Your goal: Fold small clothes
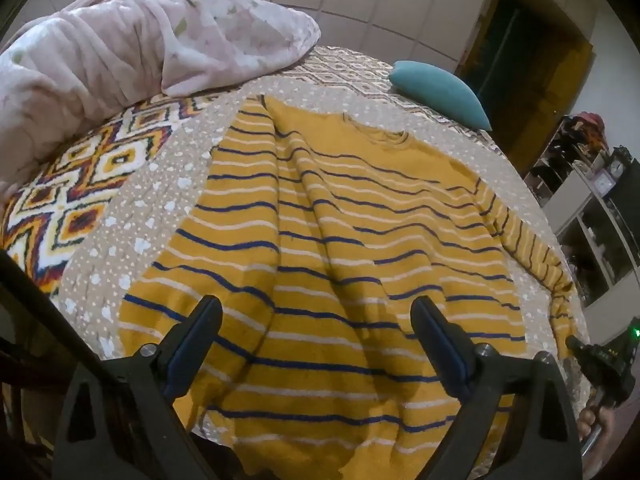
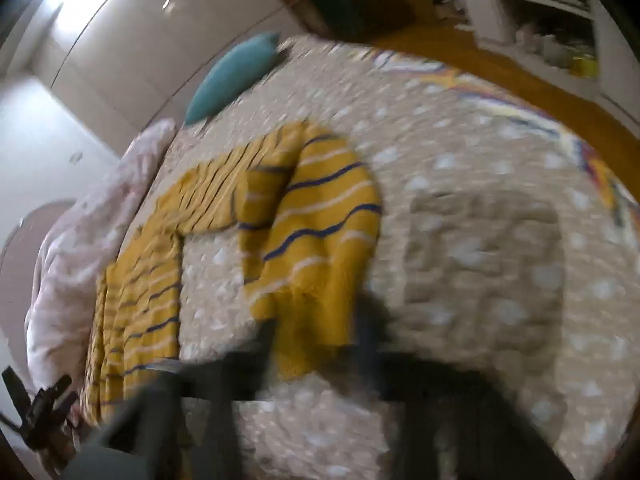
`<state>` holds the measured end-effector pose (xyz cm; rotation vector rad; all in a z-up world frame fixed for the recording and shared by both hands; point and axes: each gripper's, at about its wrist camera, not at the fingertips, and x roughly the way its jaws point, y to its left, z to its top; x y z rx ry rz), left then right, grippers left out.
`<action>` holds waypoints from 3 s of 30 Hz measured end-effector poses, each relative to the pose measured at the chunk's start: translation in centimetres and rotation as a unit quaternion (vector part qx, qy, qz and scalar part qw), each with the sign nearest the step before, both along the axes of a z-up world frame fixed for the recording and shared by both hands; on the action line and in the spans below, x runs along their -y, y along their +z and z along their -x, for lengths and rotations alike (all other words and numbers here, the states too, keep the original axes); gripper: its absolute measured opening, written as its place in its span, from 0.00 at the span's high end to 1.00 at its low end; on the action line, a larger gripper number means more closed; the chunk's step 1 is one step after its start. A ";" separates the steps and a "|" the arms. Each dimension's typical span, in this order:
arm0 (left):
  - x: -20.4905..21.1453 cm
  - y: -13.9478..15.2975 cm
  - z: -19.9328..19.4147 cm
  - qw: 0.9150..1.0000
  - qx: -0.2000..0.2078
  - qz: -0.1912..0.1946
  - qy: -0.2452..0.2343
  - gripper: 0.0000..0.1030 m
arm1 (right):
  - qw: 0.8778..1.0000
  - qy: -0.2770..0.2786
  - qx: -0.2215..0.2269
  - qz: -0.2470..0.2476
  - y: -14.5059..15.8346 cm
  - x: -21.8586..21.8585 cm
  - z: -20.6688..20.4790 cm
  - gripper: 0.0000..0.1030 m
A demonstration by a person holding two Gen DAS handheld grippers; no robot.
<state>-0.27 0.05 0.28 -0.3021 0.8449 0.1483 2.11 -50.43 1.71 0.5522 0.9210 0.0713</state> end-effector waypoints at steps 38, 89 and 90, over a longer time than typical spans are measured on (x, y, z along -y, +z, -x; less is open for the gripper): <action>-17.1 -1.2 11.5 0.987 0.060 -0.017 0.150 0.08 | 0.930 0.342 -0.010 0.132 -0.4 -52.1 -25.5 0.91; -26.0 -5.9 20.2 0.944 0.047 0.057 0.320 0.08 | 0.773 0.590 0.117 0.203 -1.4 -61.3 1.4 0.47; -26.0 -6.0 20.3 0.944 0.047 0.059 0.322 0.08 | 0.754 0.609 0.127 0.211 -1.3 -61.2 2.3 0.46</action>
